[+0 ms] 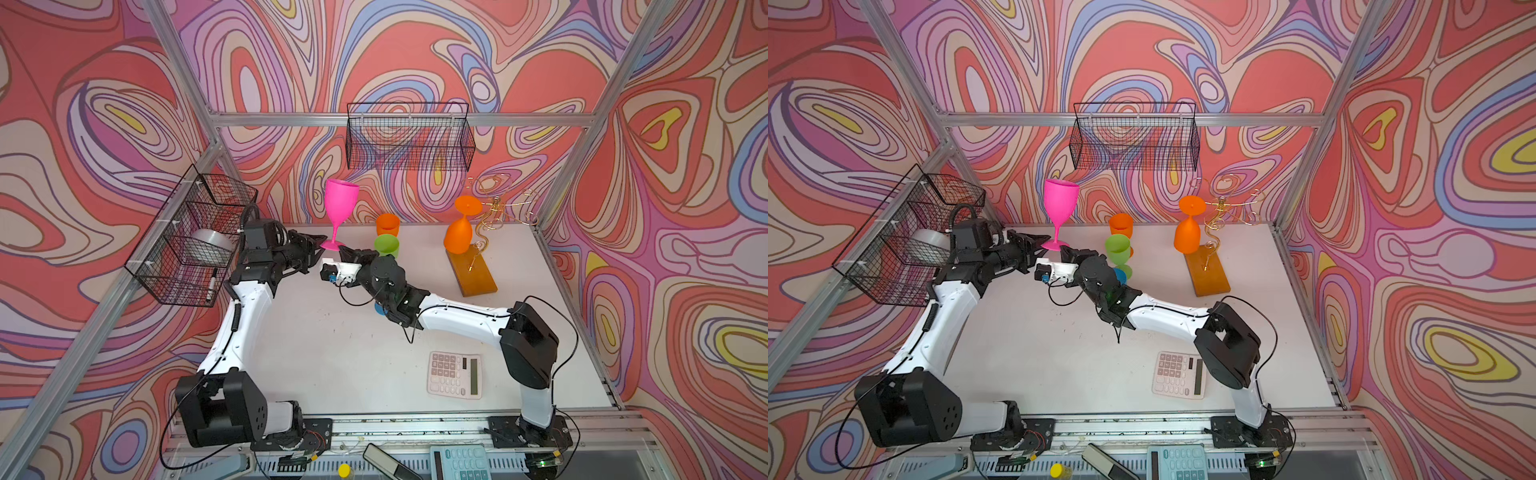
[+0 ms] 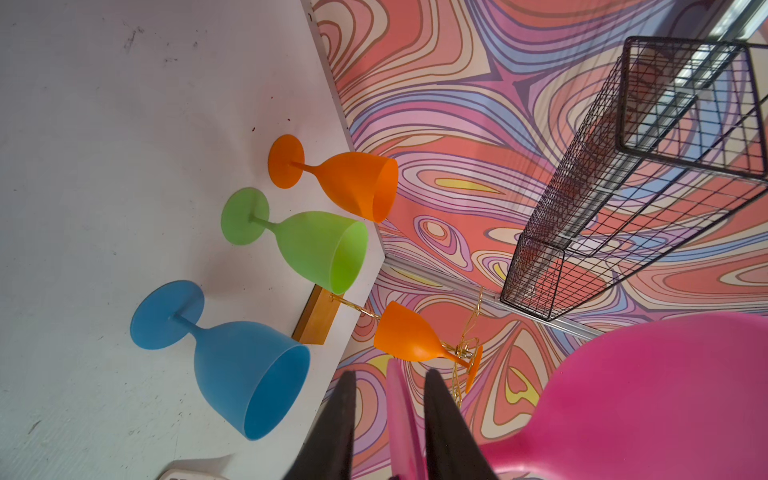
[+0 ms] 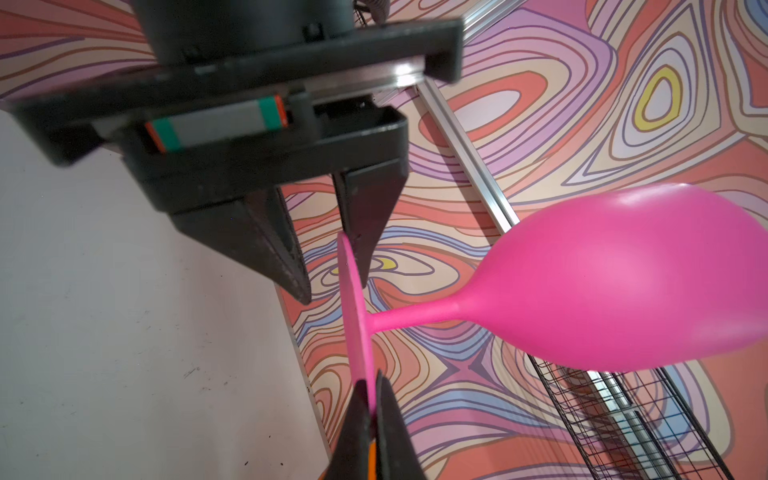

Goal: Take the wine glass off the wine glass rack

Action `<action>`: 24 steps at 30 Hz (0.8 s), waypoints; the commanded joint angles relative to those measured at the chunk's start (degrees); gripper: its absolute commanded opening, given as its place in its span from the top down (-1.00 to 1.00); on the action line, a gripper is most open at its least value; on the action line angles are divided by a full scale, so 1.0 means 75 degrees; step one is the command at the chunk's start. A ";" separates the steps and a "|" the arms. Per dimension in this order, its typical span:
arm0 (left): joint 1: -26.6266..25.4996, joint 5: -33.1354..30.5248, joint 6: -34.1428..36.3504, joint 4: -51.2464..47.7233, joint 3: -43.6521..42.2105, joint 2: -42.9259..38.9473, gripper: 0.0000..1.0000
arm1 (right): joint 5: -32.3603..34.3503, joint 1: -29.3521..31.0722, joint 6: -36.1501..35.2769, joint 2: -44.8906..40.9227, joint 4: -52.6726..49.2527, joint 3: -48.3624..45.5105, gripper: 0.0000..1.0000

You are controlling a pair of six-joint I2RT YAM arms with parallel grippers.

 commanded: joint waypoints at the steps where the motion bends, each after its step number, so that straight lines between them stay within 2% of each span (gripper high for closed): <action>1: -0.0069 0.0108 -0.0154 0.0127 -0.0095 -0.0238 0.42 | -0.0060 0.0014 0.0047 0.0087 0.0241 0.0021 1.00; 11: -0.0114 0.0191 -0.0289 0.0390 -0.0281 -0.0469 0.44 | -0.0030 0.0009 -0.0058 0.0267 0.0261 0.0211 1.00; 20: -0.0116 0.0104 -0.0275 0.0416 -0.0506 -0.0600 0.96 | -0.0004 -0.0009 -0.0046 0.0385 0.0243 0.0341 1.00; 24: -0.0116 0.0102 -0.0219 0.0344 -0.0482 -0.0602 1.00 | -0.0012 -0.0021 0.0036 0.0392 0.0257 0.0396 1.00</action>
